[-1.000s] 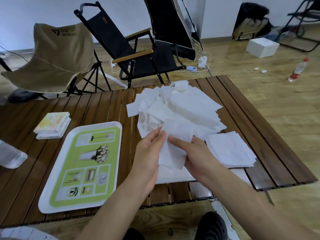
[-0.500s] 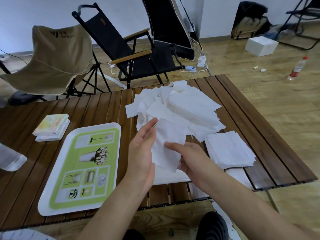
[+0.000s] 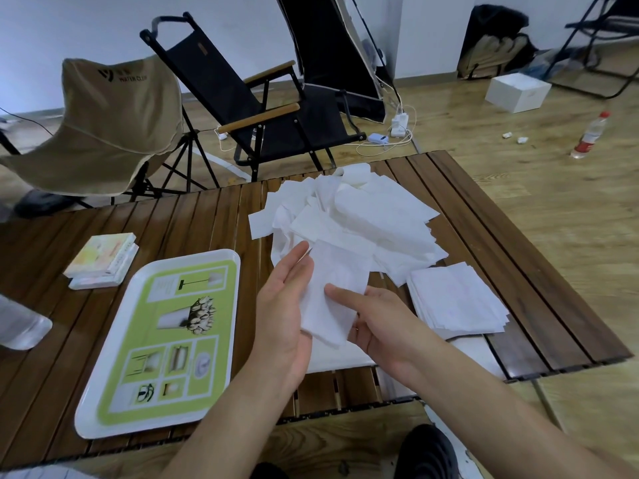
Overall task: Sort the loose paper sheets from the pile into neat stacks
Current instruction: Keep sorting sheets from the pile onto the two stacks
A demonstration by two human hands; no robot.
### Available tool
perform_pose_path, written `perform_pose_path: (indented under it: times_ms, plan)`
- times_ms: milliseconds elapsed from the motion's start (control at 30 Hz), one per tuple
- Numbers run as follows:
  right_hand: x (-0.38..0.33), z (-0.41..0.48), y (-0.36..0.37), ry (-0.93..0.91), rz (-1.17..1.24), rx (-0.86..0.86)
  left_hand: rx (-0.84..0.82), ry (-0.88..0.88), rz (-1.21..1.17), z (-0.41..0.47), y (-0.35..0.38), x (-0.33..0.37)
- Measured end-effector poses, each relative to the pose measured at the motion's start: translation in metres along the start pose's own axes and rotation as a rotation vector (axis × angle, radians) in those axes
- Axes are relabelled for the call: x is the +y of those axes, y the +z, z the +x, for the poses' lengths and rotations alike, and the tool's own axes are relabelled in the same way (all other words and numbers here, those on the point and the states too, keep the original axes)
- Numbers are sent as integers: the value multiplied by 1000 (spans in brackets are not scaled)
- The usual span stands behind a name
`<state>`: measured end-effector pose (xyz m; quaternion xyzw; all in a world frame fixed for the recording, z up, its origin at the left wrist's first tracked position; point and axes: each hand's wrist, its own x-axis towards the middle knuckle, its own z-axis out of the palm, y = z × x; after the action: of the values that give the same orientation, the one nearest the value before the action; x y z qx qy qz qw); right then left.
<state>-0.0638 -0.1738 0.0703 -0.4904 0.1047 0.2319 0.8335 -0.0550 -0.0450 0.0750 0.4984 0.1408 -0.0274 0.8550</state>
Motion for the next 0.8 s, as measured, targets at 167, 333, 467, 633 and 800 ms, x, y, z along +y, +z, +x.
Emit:
perform_pose_path:
  times_ms: [167,333,467,633,800]
  plan:
    - [-2,-1,2,9,39,-30,15,2,-25,1,-1,2]
    - [4,0,1,11,1,-18,12,35,7,4,-3,2]
    - [9,3,-2,-11,-169,162,7,40,2,5,-4,4]
    - [-3,6,-6,20,-84,42,-69,-59,-79,5,-5,8]
    - [-7,8,-13,-142,-66,144,-91,14,5,9,-7,10]
